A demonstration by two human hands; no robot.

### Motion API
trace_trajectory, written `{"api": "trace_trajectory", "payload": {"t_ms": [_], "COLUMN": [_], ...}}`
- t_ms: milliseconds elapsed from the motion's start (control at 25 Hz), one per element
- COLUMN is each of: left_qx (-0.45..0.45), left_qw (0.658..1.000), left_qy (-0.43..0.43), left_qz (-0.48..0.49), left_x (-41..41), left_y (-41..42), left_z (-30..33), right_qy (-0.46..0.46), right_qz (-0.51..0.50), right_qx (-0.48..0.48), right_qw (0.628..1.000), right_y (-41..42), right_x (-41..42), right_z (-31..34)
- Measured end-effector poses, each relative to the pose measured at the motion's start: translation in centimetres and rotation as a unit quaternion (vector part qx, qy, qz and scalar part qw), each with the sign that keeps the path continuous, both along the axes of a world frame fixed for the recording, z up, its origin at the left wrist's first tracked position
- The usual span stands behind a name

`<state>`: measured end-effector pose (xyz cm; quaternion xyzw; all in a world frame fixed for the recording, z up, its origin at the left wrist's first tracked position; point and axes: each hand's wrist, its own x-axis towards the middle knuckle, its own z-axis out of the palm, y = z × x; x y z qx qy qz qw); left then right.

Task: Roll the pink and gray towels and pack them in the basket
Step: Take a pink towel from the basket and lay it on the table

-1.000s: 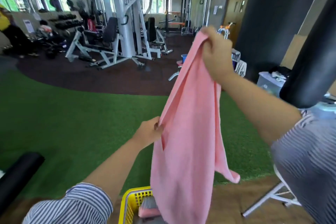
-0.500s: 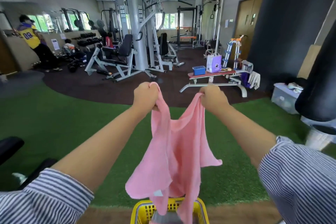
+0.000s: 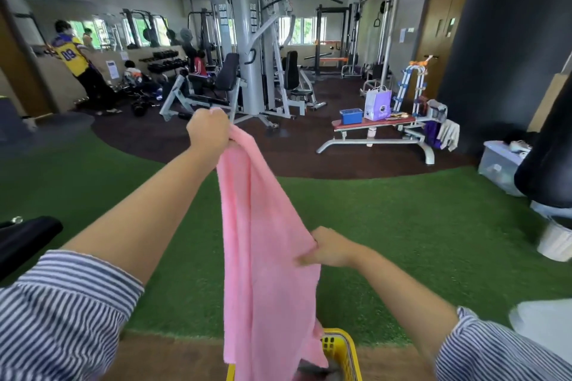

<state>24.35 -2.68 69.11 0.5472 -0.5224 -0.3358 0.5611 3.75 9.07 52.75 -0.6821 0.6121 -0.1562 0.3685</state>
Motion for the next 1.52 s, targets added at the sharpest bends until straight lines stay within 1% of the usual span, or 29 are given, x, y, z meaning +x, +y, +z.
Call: {"api": "trace_trajectory", "payload": {"t_ms": [40, 80, 120, 160, 200, 240, 280, 400, 480, 520, 640, 680, 720, 760, 800, 840, 880, 920, 960, 1000, 1080, 1160, 1240, 1280, 1360, 1400, 1440, 1480, 1520], "left_qx": [0.007, 0.032, 0.060, 0.092, 0.112, 0.122, 0.113, 0.013, -0.054, -0.068, -0.091, -0.096, -0.096, -0.105, -0.124, -0.141, -0.153, -0.160, -0.164, -0.165, -0.166, -0.155, -0.137, -0.095, 0.039, 0.070, 0.070, 0.047, 0.014], "left_qw": [1.000, 0.999, 0.997, 0.992, 0.984, 0.975, 0.969, 0.966, 0.966, 0.965, 0.968, 0.974, 0.979, 0.979, 0.974, 0.965, 0.956, 0.949, 0.945, 0.941, 0.933, 0.931, 0.914, 0.900, 0.863, 0.842, 0.832, 0.846, 0.875], "left_qy": [-0.015, -0.025, -0.024, -0.026, -0.022, -0.022, -0.029, -0.068, -0.121, -0.138, -0.105, -0.092, -0.079, -0.088, -0.120, -0.165, -0.203, -0.228, -0.239, -0.248, -0.271, -0.281, -0.324, -0.362, -0.444, -0.491, -0.526, -0.521, -0.482], "left_qz": [0.005, -0.001, -0.032, -0.080, -0.136, -0.183, -0.216, -0.249, -0.222, -0.210, -0.210, -0.185, -0.164, -0.150, -0.144, -0.144, -0.146, -0.150, -0.155, -0.159, -0.166, -0.175, -0.203, -0.225, -0.239, -0.213, -0.163, -0.099, -0.046], "left_x": [0.5, 1.1, 1.7, 1.7, 1.3, 0.6, 0.0, -0.7, -0.7, -0.6, -0.6, -0.6, -0.7, -0.7, -0.9, -1.2, -1.4, -1.6, -1.7, -1.5, -1.1, -0.5, 0.4, 1.2, 3.8, 5.3, 6.5, 7.3, 7.5], "left_y": [-0.2, -0.2, -0.2, 0.2, 1.1, 2.3, 3.2, 4.8, 5.3, 5.5, 5.3, 4.9, 4.5, 4.1, 3.9, 3.8, 3.7, 3.6, 3.2, 2.9, 2.8, 3.3, 4.0, 4.1, 3.9, 3.4, 2.8, 2.3, 1.9], "left_z": [-0.4, -1.0, -1.7, -2.4, -3.1, -3.6, -4.1, -5.0, -5.6, -5.8, -4.9, -4.2, -3.3, -2.5, -1.8, -1.2, -0.7, -0.2, 0.2, 0.7, 1.1, 0.3, -2.4, -4.3, -8.2, -9.5, -9.9, -9.7, -8.9], "right_qy": [-0.013, -0.059, -0.138, -0.235, -0.320, -0.380, -0.418, -0.459, -0.472, -0.485, -0.543, -0.542, -0.522, -0.491, -0.438, -0.357, -0.248, -0.133, -0.042, 0.012, 0.045, 0.042, -0.001, -0.030, -0.074, -0.070, -0.045, -0.013, 0.011], "right_qz": [-0.023, -0.062, -0.116, -0.177, -0.237, -0.280, -0.295, -0.301, -0.319, -0.320, -0.296, -0.284, -0.275, -0.263, -0.250, -0.236, -0.204, -0.162, -0.129, -0.121, -0.159, -0.192, -0.235, -0.271, -0.325, -0.338, -0.342, -0.332, -0.310], "right_qx": [-0.010, -0.030, -0.057, -0.088, -0.107, -0.106, -0.090, -0.045, -0.055, -0.061, -0.079, -0.084, -0.092, -0.106, -0.133, -0.175, -0.226, -0.277, -0.320, -0.359, -0.420, -0.469, -0.507, -0.505, -0.479, -0.470, -0.468, -0.472, -0.477], "right_qw": [1.000, 0.996, 0.982, 0.952, 0.911, 0.875, 0.855, 0.835, 0.820, 0.811, 0.782, 0.787, 0.802, 0.824, 0.853, 0.887, 0.920, 0.938, 0.938, 0.925, 0.893, 0.861, 0.829, 0.819, 0.812, 0.812, 0.814, 0.816, 0.822], "right_y": [-0.4, -0.6, -1.0, -1.6, -2.6, -3.6, -4.4, -6.0, -6.7, -7.1, -6.9, -6.6, -6.2, -5.8, -5.2, -4.8, -4.0, -3.7, -3.6, -3.5, -3.8, -3.6, -3.2, -3.2, -3.1, -3.0, -3.0, -2.9, -3.0], "right_x": [-0.1, 0.2, 0.6, 1.2, 1.6, 2.1, 2.8, 5.1, 5.8, 5.9, 5.5, 5.3, 5.1, 5.0, 5.0, 5.0, 5.1, 5.0, 4.9, 4.9, 4.3, 4.4, 4.1, 3.4, 1.6, 0.9, 0.6, 0.7, 1.1], "right_z": [0.0, 0.7, 1.8, 3.5, 5.3, 7.2, 9.1, 13.5, 16.1, 17.2, 19.7, 19.8, 19.6, 19.2, 18.9, 18.6, 18.5, 18.4, 18.2, 18.1, 18.3, 19.0, 20.3, 21.0, 22.2, 22.3, 22.0, 21.5, 20.7]}}
